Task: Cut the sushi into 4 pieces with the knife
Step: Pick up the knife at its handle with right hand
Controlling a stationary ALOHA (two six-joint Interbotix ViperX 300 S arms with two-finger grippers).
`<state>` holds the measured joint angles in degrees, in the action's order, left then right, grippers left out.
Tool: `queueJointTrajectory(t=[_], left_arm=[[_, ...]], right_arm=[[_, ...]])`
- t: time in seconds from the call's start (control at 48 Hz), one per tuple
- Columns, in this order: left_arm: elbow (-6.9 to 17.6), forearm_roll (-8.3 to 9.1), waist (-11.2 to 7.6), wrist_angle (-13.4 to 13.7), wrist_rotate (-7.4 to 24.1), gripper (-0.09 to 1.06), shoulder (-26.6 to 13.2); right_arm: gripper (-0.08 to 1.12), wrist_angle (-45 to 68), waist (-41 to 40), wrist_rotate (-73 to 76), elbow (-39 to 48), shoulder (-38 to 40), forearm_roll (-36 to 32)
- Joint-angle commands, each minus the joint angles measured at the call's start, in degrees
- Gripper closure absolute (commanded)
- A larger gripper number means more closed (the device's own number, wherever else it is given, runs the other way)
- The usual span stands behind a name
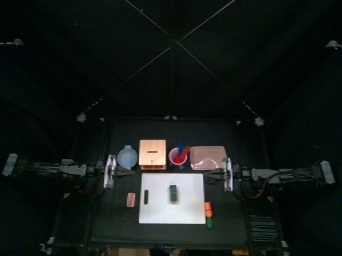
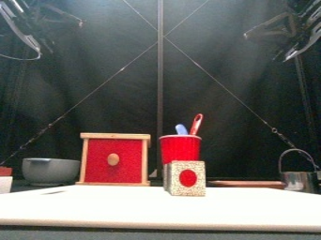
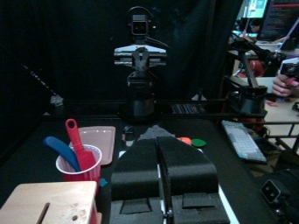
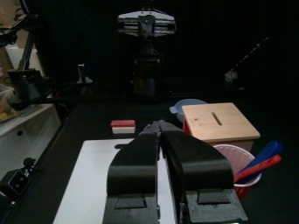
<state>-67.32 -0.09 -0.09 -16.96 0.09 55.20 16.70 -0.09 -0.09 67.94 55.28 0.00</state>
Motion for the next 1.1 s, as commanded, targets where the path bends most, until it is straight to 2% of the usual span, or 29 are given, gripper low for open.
queueJointTrajectory(t=[0.021,0.167,0.354,0.521,0.625,0.75,0.896,1.021,1.104], left_arm=[[0.9,-0.88,-0.18,-3.0,-0.4,0.98,-2.5],[1.2,-1.85,-0.62,-4.7,-0.4,0.87,-5.7],[2.0,-4.39,-0.26,-5.3,-0.4,0.75,-11.0],[2.5,-7.38,0.79,-5.3,-0.3,0.69,-13.4],[2.4,-8.53,0.88,-5.3,-0.2,0.68,-13.4],[2.3,-8.7,0.88,-5.3,-0.2,0.67,-13.4],[2.2,-8.7,0.88,-4.9,-0.2,0.67,-13.4],[1.8,-8.7,0.88,-4.7,-0.2,0.67,-13.4],[1.4,-8.7,0.88,-4.7,-0.3,0.67,-13.4]], right_arm=[[1.03,-1.1,-1.3,1.5,-2.5,-2.3,2.9],[0.9,-9.4,-9.5,3.4,-7.4,-7.8,13.2],[0.81,-28.1,-22.7,3.8,-19.1,-15.0,22.1],[0.71,-43.5,-30.0,2.6,-29.2,-21.0,22.4],[0.58,-51.9,-33.0,2.5,-34.4,-25.4,21.4],[0.36,-58.3,-34.2,1.0,-38.8,-30.9,21.4],[0.15,-60.7,-35.5,-3.2,-43.3,-36.7,22.8],[0.04,-64.1,-37.8,-6.9,-47.8,-41.2,27.2],[0.02,-67.4,-39.0,-9.5,-50.7,-44.6,31.0]])
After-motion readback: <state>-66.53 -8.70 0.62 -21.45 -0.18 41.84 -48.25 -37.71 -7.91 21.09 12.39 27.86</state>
